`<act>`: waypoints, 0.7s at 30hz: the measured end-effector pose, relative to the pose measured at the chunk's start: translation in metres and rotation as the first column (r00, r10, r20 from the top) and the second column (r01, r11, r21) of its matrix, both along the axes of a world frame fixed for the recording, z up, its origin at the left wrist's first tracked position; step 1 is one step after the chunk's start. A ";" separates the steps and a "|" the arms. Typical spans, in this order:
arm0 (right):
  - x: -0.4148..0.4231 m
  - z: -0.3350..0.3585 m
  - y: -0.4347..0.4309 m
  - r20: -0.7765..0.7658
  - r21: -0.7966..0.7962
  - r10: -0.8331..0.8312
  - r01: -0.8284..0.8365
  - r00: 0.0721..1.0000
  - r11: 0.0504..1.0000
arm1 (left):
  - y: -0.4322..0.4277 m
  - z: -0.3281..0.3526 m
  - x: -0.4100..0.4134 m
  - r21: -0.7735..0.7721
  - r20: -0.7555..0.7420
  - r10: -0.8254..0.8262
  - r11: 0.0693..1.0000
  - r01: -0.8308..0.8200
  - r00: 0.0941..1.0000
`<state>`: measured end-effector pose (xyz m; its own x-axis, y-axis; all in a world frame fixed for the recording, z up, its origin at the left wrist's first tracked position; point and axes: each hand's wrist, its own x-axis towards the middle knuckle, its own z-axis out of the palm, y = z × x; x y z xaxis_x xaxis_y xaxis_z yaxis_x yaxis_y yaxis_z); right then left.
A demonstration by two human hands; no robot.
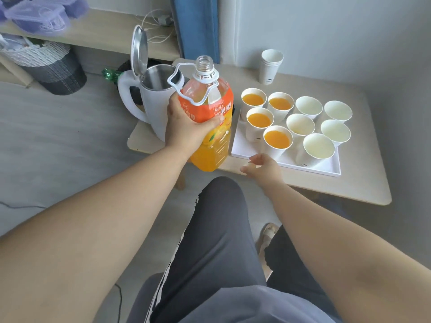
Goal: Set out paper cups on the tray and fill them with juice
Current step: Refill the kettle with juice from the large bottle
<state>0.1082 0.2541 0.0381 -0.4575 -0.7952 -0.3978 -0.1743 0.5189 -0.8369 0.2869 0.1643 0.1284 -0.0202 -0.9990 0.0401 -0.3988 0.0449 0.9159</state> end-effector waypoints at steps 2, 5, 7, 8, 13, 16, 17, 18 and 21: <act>0.007 -0.013 -0.010 -0.059 -0.006 -0.017 0.016 0.998 1.000 | -0.001 -0.001 0.000 -0.003 0.014 -0.002 1.000 0.002 1.000; 0.011 -0.032 -0.018 -0.128 0.020 -0.057 0.060 0.990 0.998 | -0.002 -0.004 0.001 -0.012 0.021 -0.002 1.000 0.002 1.000; 0.011 -0.042 -0.020 -0.168 0.044 -0.096 0.105 0.981 0.994 | -0.002 -0.005 0.002 -0.019 0.019 0.002 1.000 -0.002 1.000; 0.011 -0.047 -0.021 -0.189 0.057 -0.111 0.123 0.976 0.991 | -0.003 -0.005 0.001 -0.018 0.022 0.005 1.000 -0.005 1.000; 0.011 -0.052 -0.026 -0.282 0.070 -0.099 0.123 0.954 0.990 | -0.002 -0.006 0.001 -0.027 0.034 0.006 1.000 -0.005 0.999; 0.008 -0.053 -0.025 -0.306 0.051 -0.062 0.081 0.950 0.995 | -0.001 -0.006 0.002 -0.033 0.029 0.003 0.999 -0.002 1.000; 0.007 -0.052 -0.023 -0.311 0.039 -0.047 0.062 0.949 0.997 | -0.001 -0.006 0.002 -0.035 0.031 0.002 0.999 -0.001 1.000; 0.006 -0.051 -0.022 -0.315 0.024 -0.036 0.046 0.949 0.999 | -0.001 -0.005 0.002 -0.034 0.036 0.000 0.999 0.001 0.999; 0.005 -0.041 -0.007 -0.293 -0.052 -0.062 0.049 0.954 0.997 | -0.001 -0.003 0.002 -0.018 0.043 -0.003 1.000 0.003 0.999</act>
<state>0.1133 0.2466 -0.0032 -0.5928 -0.7791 -0.2040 -0.3886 0.4986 -0.7748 0.2890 0.1636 0.1253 -0.0254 -0.9980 0.0574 -0.4379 0.0627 0.8968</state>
